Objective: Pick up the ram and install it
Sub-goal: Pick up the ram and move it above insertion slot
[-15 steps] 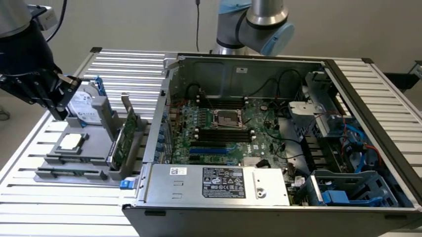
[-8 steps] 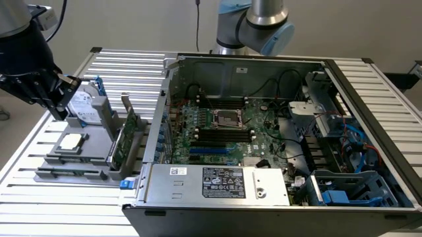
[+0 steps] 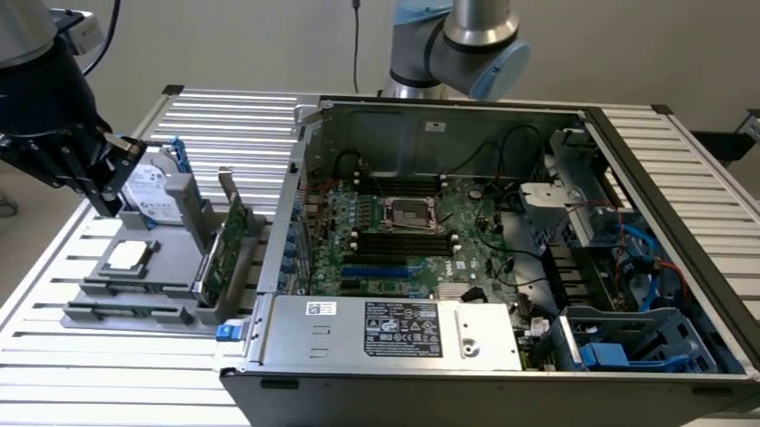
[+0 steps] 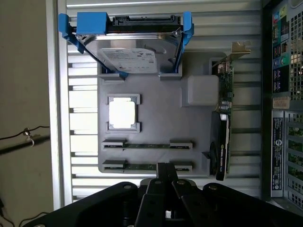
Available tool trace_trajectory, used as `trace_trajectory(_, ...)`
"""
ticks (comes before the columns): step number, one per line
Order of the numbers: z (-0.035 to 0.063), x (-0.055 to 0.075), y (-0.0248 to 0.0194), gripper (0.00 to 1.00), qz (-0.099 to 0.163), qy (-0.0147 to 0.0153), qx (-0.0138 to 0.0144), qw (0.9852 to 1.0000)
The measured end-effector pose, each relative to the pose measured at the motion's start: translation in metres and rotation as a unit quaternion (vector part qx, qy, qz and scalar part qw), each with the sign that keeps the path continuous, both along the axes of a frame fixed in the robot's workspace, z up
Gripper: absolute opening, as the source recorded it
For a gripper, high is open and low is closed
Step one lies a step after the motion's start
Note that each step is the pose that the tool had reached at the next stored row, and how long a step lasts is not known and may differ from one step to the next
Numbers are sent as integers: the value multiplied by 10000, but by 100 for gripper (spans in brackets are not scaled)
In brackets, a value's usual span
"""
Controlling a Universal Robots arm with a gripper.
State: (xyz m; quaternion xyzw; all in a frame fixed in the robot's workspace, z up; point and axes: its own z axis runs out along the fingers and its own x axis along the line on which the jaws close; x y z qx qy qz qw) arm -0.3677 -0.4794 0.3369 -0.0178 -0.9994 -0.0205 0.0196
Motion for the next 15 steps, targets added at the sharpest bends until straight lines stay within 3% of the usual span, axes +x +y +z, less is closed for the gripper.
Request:
trace_trajectory(5, 0, -21, 0, 11, 34, -4, 5, 10000)
trace_trajectory(8, -3, -20, 0, 11, 306, -4, 6, 9995)
trace_trajectory(11, -5, -20, 0, 11, 576, -4, 6, 9983)
trace_trajectory(15, -9, -20, 0, 11, 940, -4, 6, 9956)
